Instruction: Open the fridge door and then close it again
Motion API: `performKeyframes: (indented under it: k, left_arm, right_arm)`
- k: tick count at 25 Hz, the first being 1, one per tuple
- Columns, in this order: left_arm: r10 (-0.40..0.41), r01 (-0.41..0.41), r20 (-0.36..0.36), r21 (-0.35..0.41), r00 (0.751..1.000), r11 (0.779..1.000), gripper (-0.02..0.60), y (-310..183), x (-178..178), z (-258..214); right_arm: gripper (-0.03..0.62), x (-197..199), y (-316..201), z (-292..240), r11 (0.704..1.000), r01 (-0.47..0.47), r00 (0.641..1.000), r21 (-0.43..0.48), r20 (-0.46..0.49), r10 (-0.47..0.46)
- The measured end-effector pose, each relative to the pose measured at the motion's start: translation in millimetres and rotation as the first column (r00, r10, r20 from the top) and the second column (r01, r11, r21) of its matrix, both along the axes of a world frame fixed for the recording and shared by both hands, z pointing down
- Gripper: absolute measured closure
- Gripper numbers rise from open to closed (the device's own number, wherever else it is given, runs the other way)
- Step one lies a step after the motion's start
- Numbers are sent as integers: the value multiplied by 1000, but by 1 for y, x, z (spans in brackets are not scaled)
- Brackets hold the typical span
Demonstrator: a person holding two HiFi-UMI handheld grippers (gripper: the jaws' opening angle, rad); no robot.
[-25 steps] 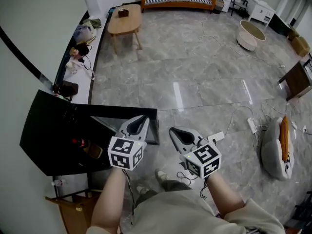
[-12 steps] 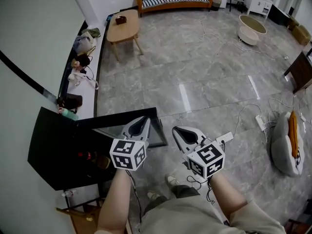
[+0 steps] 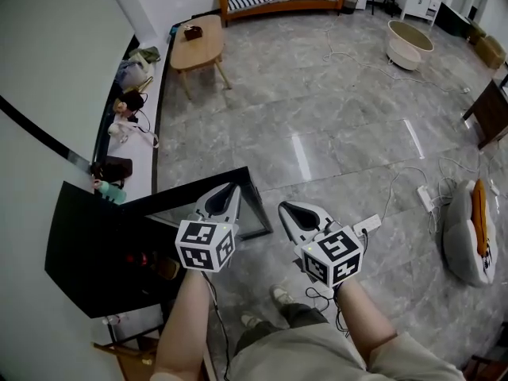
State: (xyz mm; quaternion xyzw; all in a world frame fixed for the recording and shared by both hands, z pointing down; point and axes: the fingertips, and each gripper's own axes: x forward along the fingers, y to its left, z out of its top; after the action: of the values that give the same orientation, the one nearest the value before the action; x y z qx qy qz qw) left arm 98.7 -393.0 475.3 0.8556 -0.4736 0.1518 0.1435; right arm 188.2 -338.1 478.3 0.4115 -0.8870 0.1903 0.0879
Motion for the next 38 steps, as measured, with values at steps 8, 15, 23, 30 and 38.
performKeyframes:
  k: [8,15,23,30,38]
  left_arm:
    - [-18,18,-4,-10,1000,1000,552,-18,-1,2]
    - [-30,30,-12,-9,999,1000,552,-23,-2,4]
    - [-48,51,-79,38,996,998,552,-13,-6,-25]
    - [-66,72,-74,82,995,994,552,9,-25,-59]
    - [-89,103,-93,155,992,982,552,47,-48,-99]
  right_arm:
    - [597,5,-2,13,1000,-10,1000,-26,7,11]
    - [597,13,1,22,999,-6,1000,-41,14,7]
    - [596,15,1,-1,1000,10,1000,8,21,-10]
    - [597,12,3,-45,995,10,1000,96,7,-11]
    - [597,-2,25,-93,978,77,996,196,-65,-65]
